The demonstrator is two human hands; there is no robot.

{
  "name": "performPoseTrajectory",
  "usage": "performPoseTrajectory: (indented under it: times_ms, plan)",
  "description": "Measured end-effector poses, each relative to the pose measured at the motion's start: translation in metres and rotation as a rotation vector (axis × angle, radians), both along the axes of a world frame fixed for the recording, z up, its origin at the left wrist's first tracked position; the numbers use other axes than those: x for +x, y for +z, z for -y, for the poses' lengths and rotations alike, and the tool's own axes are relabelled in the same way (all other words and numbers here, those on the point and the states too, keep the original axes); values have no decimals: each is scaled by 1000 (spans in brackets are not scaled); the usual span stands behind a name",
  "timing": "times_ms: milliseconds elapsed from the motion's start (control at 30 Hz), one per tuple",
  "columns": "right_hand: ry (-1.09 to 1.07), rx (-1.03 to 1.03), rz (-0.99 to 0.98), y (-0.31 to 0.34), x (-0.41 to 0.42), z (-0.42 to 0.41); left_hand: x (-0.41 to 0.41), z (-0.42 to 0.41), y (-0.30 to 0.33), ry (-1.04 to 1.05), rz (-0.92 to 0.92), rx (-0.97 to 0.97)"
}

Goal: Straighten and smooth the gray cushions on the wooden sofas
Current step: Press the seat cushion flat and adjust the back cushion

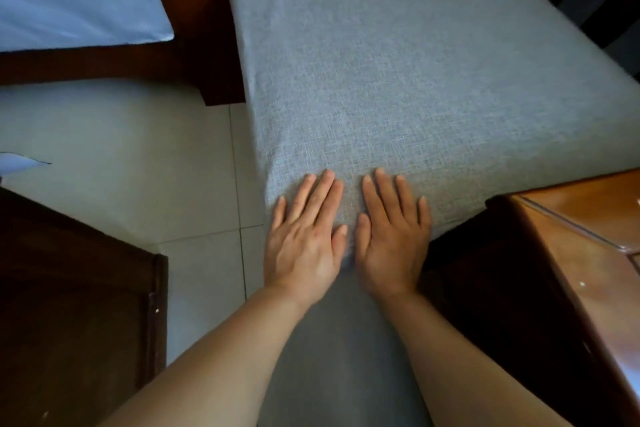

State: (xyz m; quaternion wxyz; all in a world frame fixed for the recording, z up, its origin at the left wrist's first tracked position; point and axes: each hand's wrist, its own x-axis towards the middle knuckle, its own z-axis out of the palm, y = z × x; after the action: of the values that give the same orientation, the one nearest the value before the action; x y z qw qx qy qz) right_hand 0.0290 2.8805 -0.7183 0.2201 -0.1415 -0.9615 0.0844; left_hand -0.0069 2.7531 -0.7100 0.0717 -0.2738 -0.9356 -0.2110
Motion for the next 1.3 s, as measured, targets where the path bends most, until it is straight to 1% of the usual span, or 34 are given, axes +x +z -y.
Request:
performPoseTrajectory:
  times_ms: [300,400,533,667,767,867,1000,1133,1233,1300]
  plan:
    - [79,85,-314,-23,-6,-5,4,-2,-17,55,-223,37]
    - [155,88,-435,-30,-5,-8,7,-1,-25,41,-339,32]
    - [225,104,-562,-37,-7,-12,9,-1,-32,89,-447,19]
    - [266,126,-678,-49,-5,-16,17,-1,-42,100,-627,2]
    - [228,178,-677,-75,6,-19,26,-1,-63,89,-742,-49]
    - [204,191,-645,-105,16,-22,35,0,-87,135,-826,-158]
    - [254,190,-559,-123,29,-26,42,3,-114,127,-907,-234]
    - [278,215,-447,-137,32,-24,41,7,-135,71,-936,-280]
    - [278,263,-413,-147,27,-27,38,6,-147,89,-896,-345]
    - [269,294,-409,-151,24,-30,36,5,-155,106,-937,-324]
